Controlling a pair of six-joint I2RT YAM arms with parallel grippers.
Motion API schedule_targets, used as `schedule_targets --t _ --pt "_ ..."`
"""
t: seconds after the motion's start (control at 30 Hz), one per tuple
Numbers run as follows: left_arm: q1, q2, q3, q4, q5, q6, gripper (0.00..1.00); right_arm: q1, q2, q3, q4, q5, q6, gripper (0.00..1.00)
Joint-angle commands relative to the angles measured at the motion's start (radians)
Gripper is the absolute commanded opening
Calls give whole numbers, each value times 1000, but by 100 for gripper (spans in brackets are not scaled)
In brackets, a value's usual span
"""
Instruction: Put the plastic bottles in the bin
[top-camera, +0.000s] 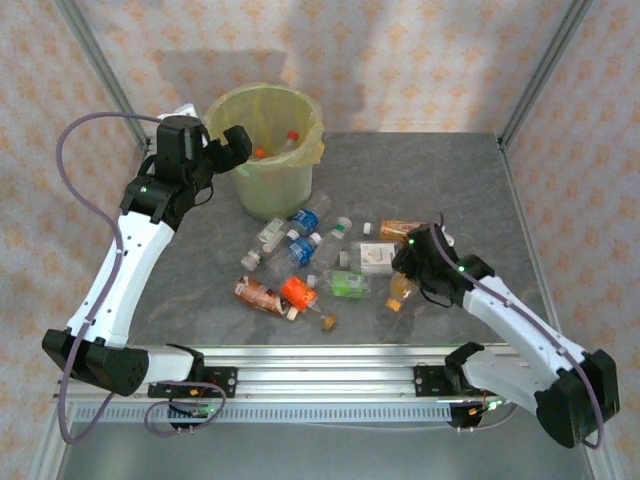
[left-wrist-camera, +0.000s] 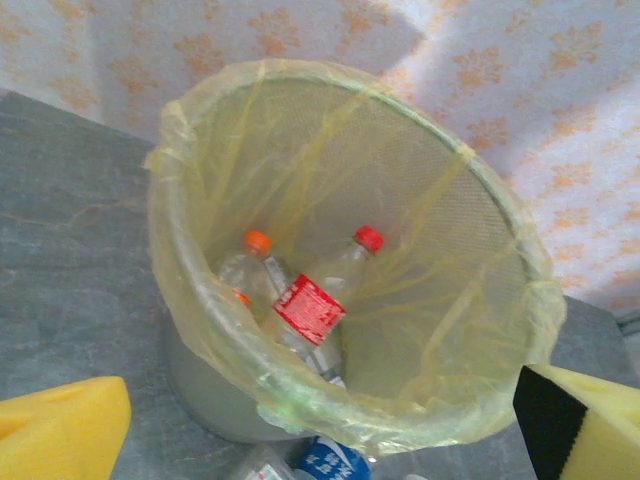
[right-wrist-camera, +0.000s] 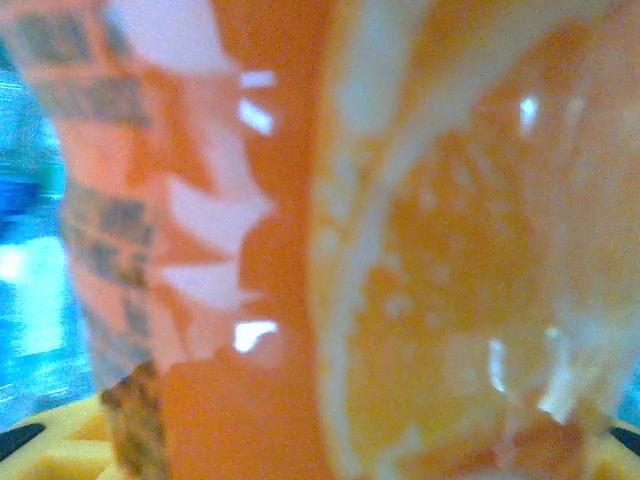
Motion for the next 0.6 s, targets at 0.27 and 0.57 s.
schedule_targets --t 0.27,0.57 --pt "-45 88 80 78 468 6 100 9 58 154 476 -395 -384 56" --pt "-116 162 150 75 671 69 100 9 197 293 649 -682 -467 57"
